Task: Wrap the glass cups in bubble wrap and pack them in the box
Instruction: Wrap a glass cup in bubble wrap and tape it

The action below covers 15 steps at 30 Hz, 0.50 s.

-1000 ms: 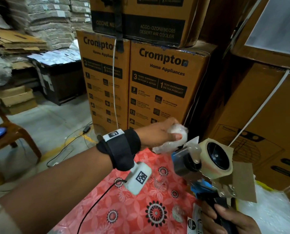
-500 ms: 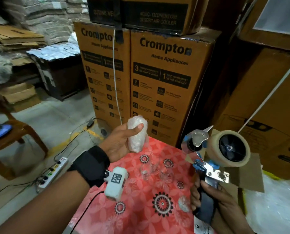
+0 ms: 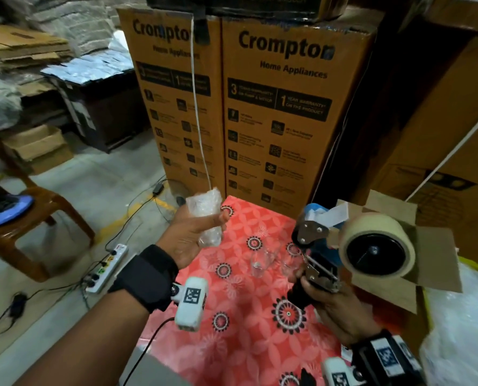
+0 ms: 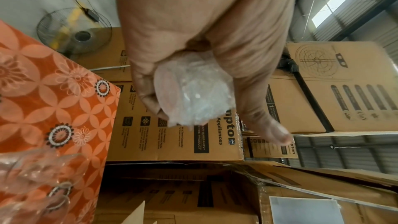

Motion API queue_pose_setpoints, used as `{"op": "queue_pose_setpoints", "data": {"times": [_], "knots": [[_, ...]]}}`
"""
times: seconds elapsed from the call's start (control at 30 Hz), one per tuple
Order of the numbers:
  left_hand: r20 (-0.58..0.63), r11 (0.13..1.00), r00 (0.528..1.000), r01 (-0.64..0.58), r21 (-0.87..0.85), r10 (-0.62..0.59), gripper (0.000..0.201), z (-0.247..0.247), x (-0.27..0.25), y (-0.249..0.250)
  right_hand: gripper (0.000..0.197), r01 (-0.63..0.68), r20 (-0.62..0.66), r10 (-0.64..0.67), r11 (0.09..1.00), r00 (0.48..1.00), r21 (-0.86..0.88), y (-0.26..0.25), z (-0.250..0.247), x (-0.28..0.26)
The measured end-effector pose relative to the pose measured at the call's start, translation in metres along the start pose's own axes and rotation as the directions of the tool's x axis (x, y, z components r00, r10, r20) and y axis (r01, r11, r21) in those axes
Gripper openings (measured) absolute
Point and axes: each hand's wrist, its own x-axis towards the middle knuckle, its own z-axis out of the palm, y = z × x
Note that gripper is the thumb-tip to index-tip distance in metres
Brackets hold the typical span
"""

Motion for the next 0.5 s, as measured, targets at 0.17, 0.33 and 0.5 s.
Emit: {"op": "queue_pose_setpoints", "data": {"times": [0.17,0.33,0.5], "knots": [[0.041,0.996,0.999,0.03,-0.085,-0.027,0.067,-0.018,-0.004,-0.003,0.083,-0.036,-0.106,0.014,0.978,0.994,-0.207,0.037,0.001,0.018],[0.016,0.999,0.999,-0.034,0.002,0.034,0.073,-0.033,-0.002,-0.016,0.061,-0.172,-0.195,0.108,0.922,0.975,-0.347,0.07,-0.003,0.016],[0.074,0.996,0.996,-0.055,0.072,0.049,0.075,-0.04,0.001,-0.025,0.017,-0.282,-0.267,0.176,0.853,0.948,-0.439,0.084,-0.004,-0.005]]}}
